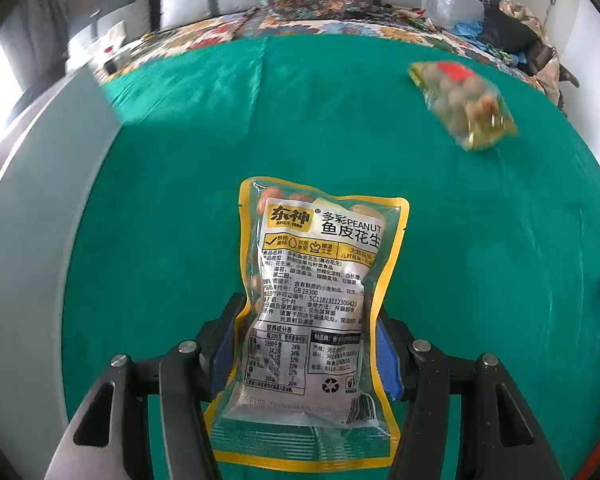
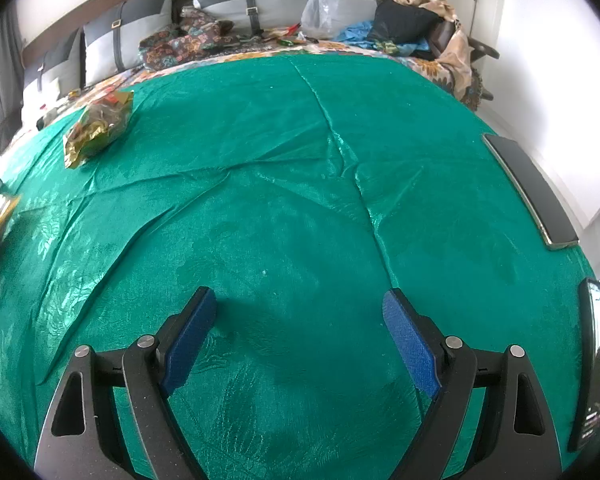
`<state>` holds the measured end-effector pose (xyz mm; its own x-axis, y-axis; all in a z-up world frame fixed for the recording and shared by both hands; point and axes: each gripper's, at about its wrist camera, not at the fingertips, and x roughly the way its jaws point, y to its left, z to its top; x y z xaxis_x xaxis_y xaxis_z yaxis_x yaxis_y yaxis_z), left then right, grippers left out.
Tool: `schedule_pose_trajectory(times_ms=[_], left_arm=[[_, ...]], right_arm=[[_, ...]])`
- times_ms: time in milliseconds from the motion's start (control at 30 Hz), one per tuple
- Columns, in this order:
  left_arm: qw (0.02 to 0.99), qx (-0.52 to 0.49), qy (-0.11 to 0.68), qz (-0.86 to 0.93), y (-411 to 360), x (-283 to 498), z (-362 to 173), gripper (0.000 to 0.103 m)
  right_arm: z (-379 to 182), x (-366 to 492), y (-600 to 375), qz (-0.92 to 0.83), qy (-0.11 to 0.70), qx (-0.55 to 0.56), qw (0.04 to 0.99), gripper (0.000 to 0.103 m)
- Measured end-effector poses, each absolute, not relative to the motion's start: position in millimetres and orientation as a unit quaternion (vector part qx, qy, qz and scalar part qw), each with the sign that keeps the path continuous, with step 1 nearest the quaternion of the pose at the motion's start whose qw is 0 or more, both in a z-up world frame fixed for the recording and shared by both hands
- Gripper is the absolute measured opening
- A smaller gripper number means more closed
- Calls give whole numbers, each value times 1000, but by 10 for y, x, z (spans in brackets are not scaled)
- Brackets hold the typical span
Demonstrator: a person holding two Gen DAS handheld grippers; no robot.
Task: Organize snacks
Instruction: 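Grasp the clear peanut pack with yellow border using the left gripper, then grasp the clear longan pack with red label using the right gripper while the left holds the peanut pack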
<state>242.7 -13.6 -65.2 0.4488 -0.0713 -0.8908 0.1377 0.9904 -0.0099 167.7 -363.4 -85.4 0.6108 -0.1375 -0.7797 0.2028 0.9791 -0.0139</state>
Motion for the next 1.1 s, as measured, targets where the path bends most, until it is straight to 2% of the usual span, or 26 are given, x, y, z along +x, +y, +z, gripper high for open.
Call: schedule_pose_trajectory(times_ms=[33,200,333,1100], left_arm=[[858,26,510,-59,-76,2313,-676,74],[877,6,481,-24,74,2210,-791,102],[890,0,456,-14,117,2182,-826,103],[890,-2,456,-15,123,2185,-831,103]], right_arm=[[-854,1677,-3635,-95,431,38,897,87],[-853,1678,-3635,-95,431,38,897,87],[-853,1678,-3634,-95,431,38,897,87],[-852,1677,-3634,-96,431,38,897,87]])
